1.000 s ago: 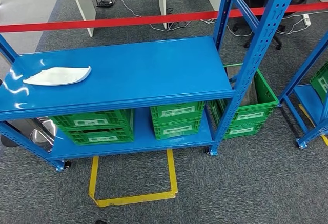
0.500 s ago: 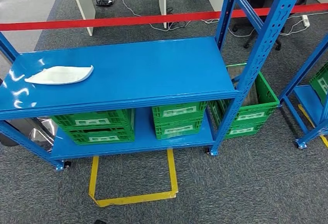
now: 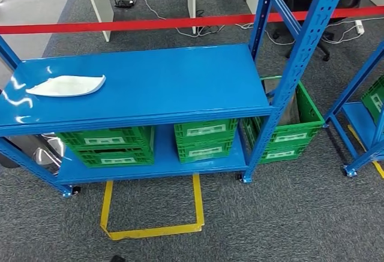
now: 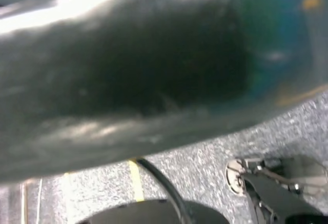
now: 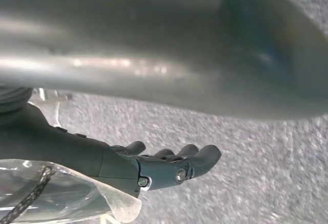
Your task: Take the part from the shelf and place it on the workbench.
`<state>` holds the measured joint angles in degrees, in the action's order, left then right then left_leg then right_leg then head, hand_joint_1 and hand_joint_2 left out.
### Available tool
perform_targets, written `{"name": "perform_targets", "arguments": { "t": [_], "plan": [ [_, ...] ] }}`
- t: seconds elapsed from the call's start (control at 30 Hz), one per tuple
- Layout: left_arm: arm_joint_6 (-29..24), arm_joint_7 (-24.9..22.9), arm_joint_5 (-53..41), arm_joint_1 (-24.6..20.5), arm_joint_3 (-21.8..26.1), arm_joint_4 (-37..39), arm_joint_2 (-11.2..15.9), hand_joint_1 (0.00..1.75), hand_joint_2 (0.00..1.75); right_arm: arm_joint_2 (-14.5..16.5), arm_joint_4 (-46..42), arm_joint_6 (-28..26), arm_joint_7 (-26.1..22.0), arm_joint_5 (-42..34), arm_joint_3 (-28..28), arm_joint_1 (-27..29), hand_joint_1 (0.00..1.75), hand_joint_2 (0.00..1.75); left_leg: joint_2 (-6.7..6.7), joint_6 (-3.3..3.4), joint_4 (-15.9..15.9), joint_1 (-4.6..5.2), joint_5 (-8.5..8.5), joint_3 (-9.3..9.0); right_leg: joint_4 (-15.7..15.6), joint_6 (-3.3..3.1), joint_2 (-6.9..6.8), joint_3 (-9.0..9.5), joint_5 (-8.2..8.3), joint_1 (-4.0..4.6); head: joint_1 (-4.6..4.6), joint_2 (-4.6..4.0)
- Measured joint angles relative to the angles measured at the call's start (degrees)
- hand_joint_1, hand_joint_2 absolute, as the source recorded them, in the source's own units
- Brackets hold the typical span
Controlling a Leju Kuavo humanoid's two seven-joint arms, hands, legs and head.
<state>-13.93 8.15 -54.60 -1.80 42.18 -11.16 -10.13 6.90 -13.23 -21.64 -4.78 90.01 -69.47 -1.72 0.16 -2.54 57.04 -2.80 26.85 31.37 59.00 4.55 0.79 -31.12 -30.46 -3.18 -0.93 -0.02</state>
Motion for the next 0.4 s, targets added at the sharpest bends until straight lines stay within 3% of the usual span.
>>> {"name": "perform_targets", "arguments": {
  "t": [0.07, 0.13, 0.17, 0.27, 0.3, 0.33, 0.4],
  "plan": [
    [0.0, 0.0, 0.0, 0.0, 0.0, 0.0, 0.0, 0.00, 0.00, 0.1, 0.0, -0.1, 0.0, 0.0, 0.0, 0.0, 0.00, 0.00, -0.17, -0.46, 0.8, -0.03, 0.35, 0.31, 0.8, -1.76, 0.16, -0.23, -0.57, 0.23, -0.20, 0.00],
    [-0.1, 0.0, 0.0, 0.1, 0.1, 0.0, 0.0, 0.00, 0.00, 0.1, 0.0, -0.2, 0.0, 0.0, 0.0, 0.0, 0.00, 0.00, -0.23, -0.56, 1.5, -0.21, 1.00, 0.55, 1.3, -2.72, 0.02, -0.33, -0.52, 0.38, -0.46, 0.00],
    [-0.1, 0.0, 0.0, 0.1, 0.1, 0.0, 0.0, 0.00, 0.00, 0.1, 0.0, -0.2, 0.0, 0.0, 0.0, 0.1, 0.00, 0.00, -0.23, -0.54, 3.1, -0.21, 2.21, 1.21, 1.3, -3.07, -0.05, -0.40, -0.40, 0.48, -0.51, 0.00],
    [-0.1, 0.0, 0.0, 0.1, 0.2, 0.0, 0.0, 0.00, 0.00, 0.1, 0.0, -0.3, 0.0, 0.0, 0.0, 0.1, 0.00, 0.00, -0.17, -0.03, 13.7, 0.34, 8.01, 5.71, 1.3, -3.64, -0.25, -0.75, -0.14, 1.03, -0.69, 0.00],
    [-0.1, 0.0, 0.0, 0.2, 0.2, 0.0, 0.0, 0.00, 0.00, 0.1, 0.0, -0.4, 0.0, 0.0, 0.0, 0.1, 0.00, 0.00, -0.17, 0.31, 16.8, 0.58, 9.07, 7.01, 1.3, -3.76, -0.28, -0.84, -0.13, 1.31, -0.72, 0.00],
    [-0.1, 0.0, 0.0, 0.2, 0.2, 0.0, 0.0, 0.00, 0.00, 0.1, 0.0, -0.4, -0.1, 0.0, 0.0, 0.1, 0.00, 0.00, -0.18, 0.79, 18.1, 0.87, 9.08, 7.52, 1.3, -3.87, -0.28, -0.86, -0.15, 1.61, -0.73, 0.00],
    [-0.1, 0.0, 0.0, 0.3, 0.2, 0.0, -0.1, 0.00, 0.00, 0.1, 0.0, -0.4, -0.1, 0.0, 0.0, 0.2, 0.00, 0.00, -0.19, 1.79, 16.4, 1.44, 7.26, 6.64, 1.3, -4.01, -0.23, -0.79, -0.19, 2.05, -0.72, 0.00]
  ]
}}
